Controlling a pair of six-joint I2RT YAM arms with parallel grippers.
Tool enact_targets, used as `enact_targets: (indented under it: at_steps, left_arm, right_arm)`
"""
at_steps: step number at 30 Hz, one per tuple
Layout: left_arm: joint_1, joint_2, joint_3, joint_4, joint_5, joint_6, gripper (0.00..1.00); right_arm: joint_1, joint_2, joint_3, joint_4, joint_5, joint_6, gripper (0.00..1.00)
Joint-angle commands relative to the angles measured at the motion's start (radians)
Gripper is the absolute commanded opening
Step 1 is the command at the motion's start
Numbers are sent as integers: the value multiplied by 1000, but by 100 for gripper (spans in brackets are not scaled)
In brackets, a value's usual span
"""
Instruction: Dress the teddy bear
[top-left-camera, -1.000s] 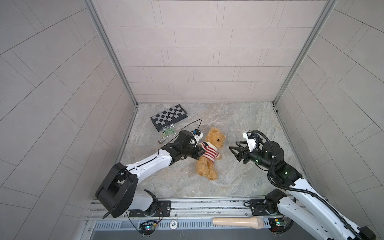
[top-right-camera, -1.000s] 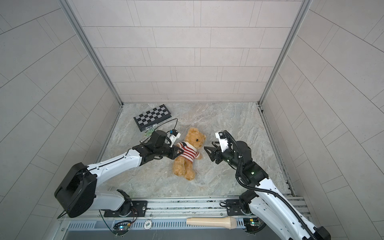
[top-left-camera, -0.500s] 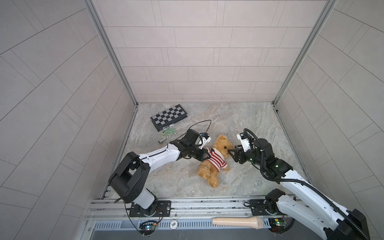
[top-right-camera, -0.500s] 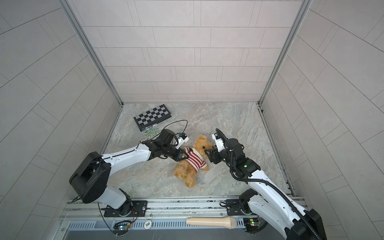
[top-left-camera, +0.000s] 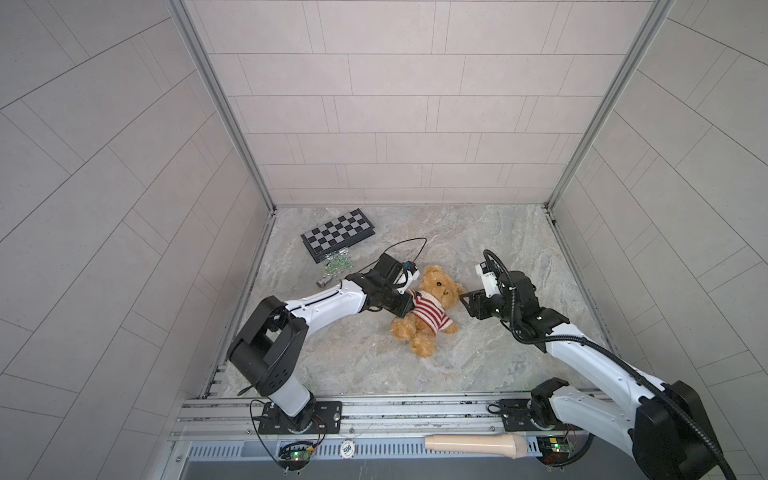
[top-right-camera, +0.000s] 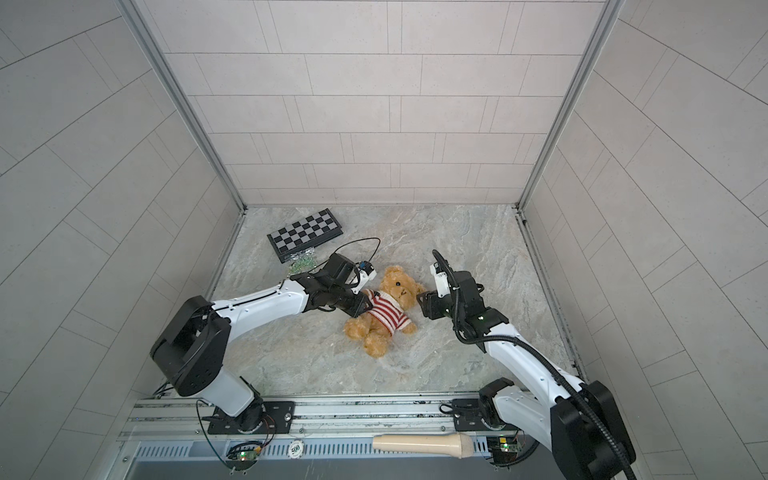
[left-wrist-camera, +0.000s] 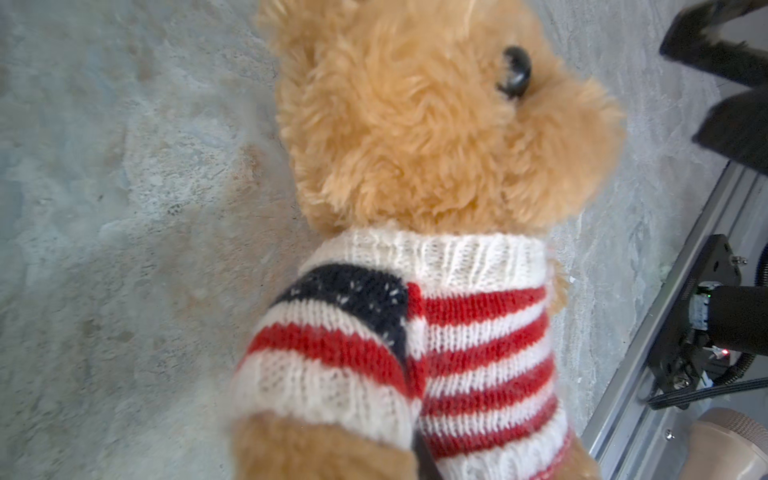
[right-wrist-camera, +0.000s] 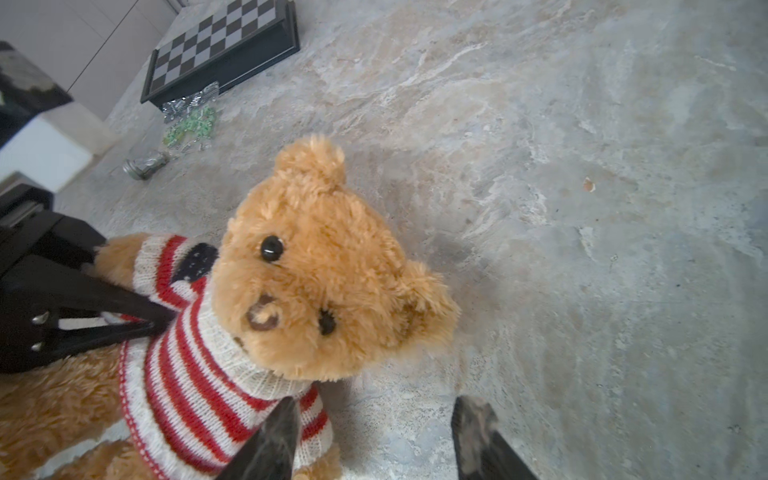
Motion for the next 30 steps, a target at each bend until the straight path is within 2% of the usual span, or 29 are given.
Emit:
enact_targets:
  at_steps: [1, 9, 15, 19, 30]
  left_arm:
    - [1, 21, 12, -51, -78, 42, 19]
    - [-15, 16, 8, -25, -129, 46, 18]
    - [-20, 19, 0, -15, -145, 40, 19]
    - [-23, 12, -9, -7, -146, 39, 19]
    - [-22, 31, -3, 12, -147, 34, 19]
  right_arm:
    - [-39, 50, 7, 95, -53, 37, 61]
    - [-143, 248, 47, 250, -185, 103, 61]
    - [-148, 456, 196, 184, -236, 77, 59]
    - [-150, 557, 242, 222, -307, 102, 56]
    - [-151, 597, 232, 260, -407, 124, 50]
